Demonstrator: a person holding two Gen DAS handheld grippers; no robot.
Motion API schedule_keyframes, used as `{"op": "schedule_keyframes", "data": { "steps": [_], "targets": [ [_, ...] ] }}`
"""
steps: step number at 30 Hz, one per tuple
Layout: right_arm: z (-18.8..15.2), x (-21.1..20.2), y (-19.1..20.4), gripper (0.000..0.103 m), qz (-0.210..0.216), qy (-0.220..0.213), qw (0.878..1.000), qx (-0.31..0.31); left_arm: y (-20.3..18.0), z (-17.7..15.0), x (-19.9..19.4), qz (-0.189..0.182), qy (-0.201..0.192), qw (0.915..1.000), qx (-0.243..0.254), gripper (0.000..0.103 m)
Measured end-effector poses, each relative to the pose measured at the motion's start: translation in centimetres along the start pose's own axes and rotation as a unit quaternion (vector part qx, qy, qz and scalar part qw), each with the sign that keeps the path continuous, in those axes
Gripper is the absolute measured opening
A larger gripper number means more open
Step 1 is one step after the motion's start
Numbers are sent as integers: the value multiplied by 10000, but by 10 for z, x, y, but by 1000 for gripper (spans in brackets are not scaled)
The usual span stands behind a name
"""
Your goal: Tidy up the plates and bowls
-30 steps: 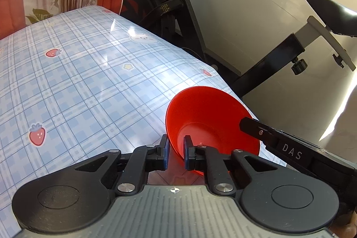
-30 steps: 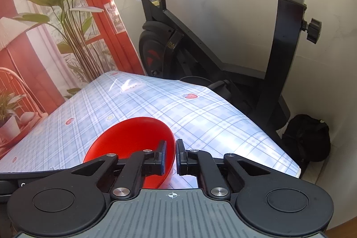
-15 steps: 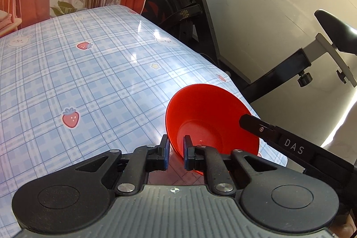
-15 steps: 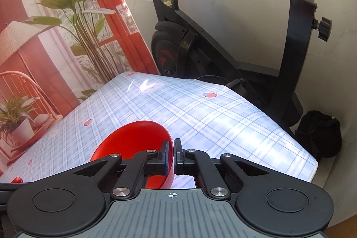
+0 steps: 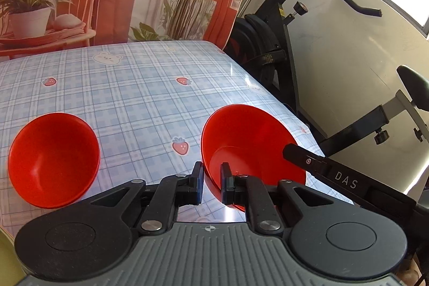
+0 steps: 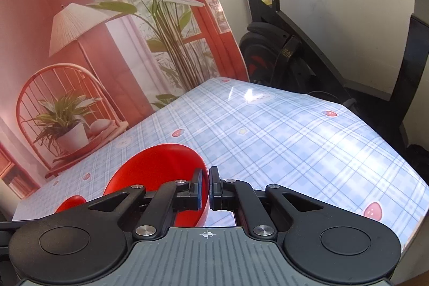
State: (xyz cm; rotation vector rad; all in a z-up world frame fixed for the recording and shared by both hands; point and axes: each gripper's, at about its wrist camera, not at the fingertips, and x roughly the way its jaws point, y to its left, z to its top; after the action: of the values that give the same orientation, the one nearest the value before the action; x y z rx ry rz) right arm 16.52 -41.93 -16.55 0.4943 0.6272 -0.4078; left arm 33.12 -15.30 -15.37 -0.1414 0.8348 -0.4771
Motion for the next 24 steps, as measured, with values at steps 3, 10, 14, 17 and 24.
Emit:
{"op": "schedule_keyframes", "data": {
  "steps": [3,10,14,17,24],
  "targets": [
    [1,-1,21,4,160,27,9998,-128,14,3,-21,125,-129,9998,-54,13],
    [-3,-9,73,4,527,35,9978,-406,42,-1,-59,410,-303,9984,-228,14],
    [-9,-12,106,4,703,84,9956,-617,62,-4,-82,506,-414,9968,-454,13],
    [-12,-15,130,4,819,121,9933,-809,76,-8,-99,528,-572,9947,-664,13],
    [-16,-23,183,4,1059,70,9873,-1182,100,-7,-135,769,-860,9904,-756,13]
  ]
}}
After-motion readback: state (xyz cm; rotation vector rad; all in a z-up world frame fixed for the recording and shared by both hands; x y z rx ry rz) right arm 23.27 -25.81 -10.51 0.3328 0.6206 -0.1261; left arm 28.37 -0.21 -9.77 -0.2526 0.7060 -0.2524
